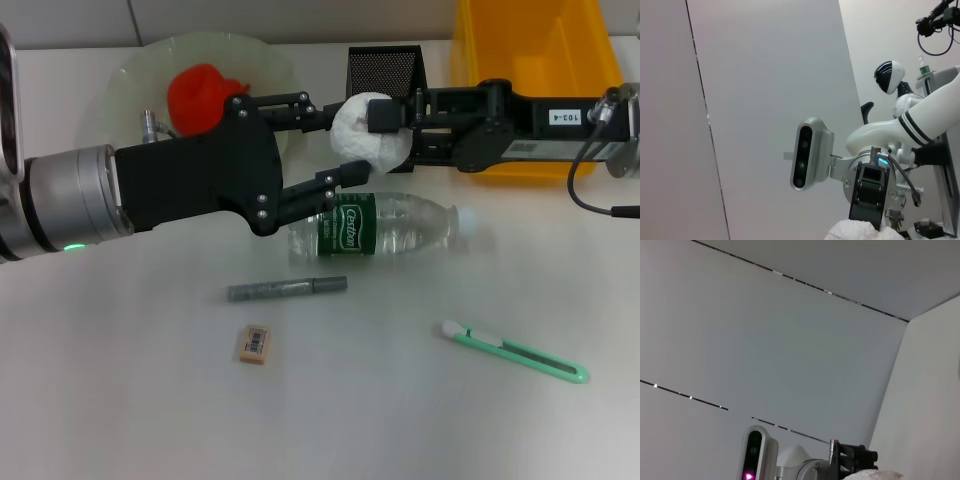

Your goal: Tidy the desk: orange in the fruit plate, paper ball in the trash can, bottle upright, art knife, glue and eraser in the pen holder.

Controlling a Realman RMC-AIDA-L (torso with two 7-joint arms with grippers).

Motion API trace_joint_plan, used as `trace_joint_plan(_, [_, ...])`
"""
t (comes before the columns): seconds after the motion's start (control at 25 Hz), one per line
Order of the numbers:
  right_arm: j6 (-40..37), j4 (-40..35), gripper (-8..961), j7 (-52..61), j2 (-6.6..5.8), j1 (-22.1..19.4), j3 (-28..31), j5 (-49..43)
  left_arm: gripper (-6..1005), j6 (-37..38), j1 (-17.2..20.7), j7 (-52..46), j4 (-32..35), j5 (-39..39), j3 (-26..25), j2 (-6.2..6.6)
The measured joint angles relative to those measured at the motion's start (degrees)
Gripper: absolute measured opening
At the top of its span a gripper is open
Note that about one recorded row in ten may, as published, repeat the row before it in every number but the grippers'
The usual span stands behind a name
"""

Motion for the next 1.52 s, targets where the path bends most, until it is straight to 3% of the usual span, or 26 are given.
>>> trace_joint_plan(0.48, [0.3,0.0,500,0.1,-0.03,-0.2,0.0,-0.1,495,0.0,0.4,2.2,-0.7,-0.8,0.7,-0.15])
trace_joint_plan(1.04, [1.0,-0.8,483,-0.7,-0.23,-1.2,0.8,0.2,752,-1.9,1.2,1.0,-0.7,-1.3,0.4,0.33])
trace_joint_plan(1.16, [2.9,-3.1,477,-4.2,-0.43,-3.6,5.1,1.0,802,-2.0,2.1,-0.7,-0.3,-1.3,0.1,0.58])
trace_joint_plan(1.4, [5.4,-4.6,477,-13.2,-0.91,-6.2,13.4,1.1,802,-2.0,4.3,-5.8,0.5,-1.3,-0.1,1.18])
trace_joint_plan(1.52, [8.4,-6.8,477,-20.3,-0.57,-7.9,17.3,1.2,802,-1.7,5.3,-6.2,0.5,-1.3,-1.1,1.26])
